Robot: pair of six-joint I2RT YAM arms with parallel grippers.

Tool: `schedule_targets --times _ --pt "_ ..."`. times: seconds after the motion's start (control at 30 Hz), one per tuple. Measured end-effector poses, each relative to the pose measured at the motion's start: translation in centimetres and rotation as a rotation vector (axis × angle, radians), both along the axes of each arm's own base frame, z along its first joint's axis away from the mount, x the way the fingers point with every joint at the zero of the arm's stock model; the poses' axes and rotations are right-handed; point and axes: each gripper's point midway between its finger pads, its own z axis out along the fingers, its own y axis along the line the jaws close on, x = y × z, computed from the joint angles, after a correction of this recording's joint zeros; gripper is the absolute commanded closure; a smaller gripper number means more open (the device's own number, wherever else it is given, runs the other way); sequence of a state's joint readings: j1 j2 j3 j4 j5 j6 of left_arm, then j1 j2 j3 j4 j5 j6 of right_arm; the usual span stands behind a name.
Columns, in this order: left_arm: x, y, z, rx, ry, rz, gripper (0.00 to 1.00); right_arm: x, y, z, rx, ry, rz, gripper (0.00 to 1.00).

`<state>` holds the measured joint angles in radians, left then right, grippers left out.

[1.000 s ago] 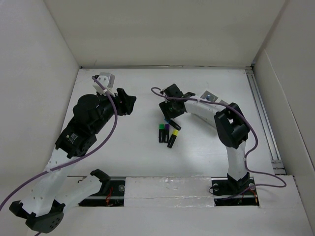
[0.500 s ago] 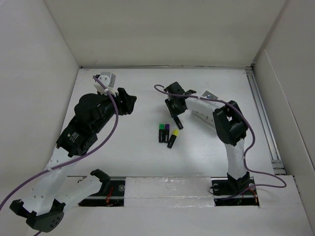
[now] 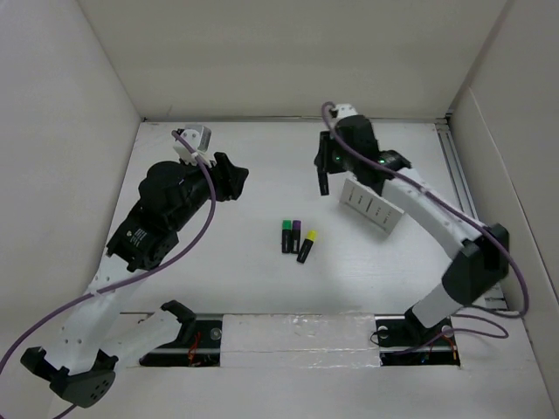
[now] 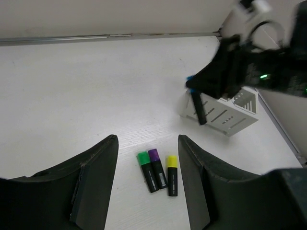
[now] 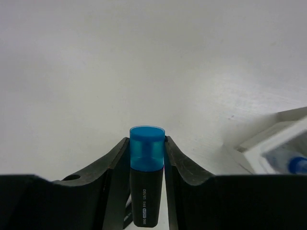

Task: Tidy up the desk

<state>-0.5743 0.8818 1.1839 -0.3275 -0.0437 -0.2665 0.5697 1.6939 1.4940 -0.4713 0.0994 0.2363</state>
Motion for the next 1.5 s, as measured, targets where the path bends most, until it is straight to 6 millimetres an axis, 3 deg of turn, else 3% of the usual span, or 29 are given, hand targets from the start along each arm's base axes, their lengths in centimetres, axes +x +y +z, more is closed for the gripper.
schedule_targets --times 0.03,0.1,0.17,0.23,0.3,0.37,0.57,0.67,1.03,1.13,1.27,1.4,1.5 --pt "0.0 -0.2 0.0 -0.005 0.003 -0.006 0.52 0.1 -0.5 2.8 0.073 -0.053 -0.049 1.00" --pt "0.1 -0.6 -0.1 -0.010 0.011 -0.020 0.52 -0.5 -3.6 8.8 0.172 -0.176 -0.121 1.00" --pt "0.0 -1.0 -0.1 -0.020 0.019 -0.042 0.51 -1.0 -7.7 12.2 0.260 -0.273 -0.242 1.00" --pt "-0.1 -1.6 0.1 -0.032 0.024 -0.065 0.51 -1.9 -12.8 13.5 0.304 -0.332 -0.389 0.99" --pt "-0.2 -2.1 0.5 -0.049 0.019 -0.091 0.50 -2.4 -17.2 13.4 0.323 -0.360 -0.533 0.99" --pt "-0.3 -2.7 1.1 -0.065 0.012 -0.121 0.49 -2.6 -20.0 12.3 0.326 -0.355 -0.641 0.99" --pt "-0.2 -5.1 1.0 -0.099 0.038 -0.222 0.50 -2.4 -24.9 6.5 0.280 -0.263 -0.856 1.00" --pt "-0.3 -6.0 0.1 -0.109 0.066 -0.262 0.49 -2.0 -26.1 4.6 0.239 -0.237 -0.914 1.00" --pt "-1.2 -6.3 -2.4 -0.103 0.125 -0.302 0.48 -0.8 -28.2 1.0 0.090 -0.219 -1.055 0.98" --pt "-1.3 -6.3 -2.6 -0.102 0.133 -0.301 0.48 -1.2 -28.0 -0.4 0.050 -0.191 -1.087 0.86" --pt "-1.3 -6.3 -2.6 -0.103 0.130 -0.301 0.48 -1.8 -26.7 -0.7 0.021 -0.181 -1.078 0.57" --pt "-1.3 -6.4 -2.6 -0.103 0.131 -0.304 0.48 -2.3 -25.6 -0.1 0.027 -0.187 -1.051 0.43" --pt "-1.2 -6.4 -2.5 -0.105 0.129 -0.305 0.48 -3.0 -25.3 1.0 0.035 -0.201 -1.030 0.41"
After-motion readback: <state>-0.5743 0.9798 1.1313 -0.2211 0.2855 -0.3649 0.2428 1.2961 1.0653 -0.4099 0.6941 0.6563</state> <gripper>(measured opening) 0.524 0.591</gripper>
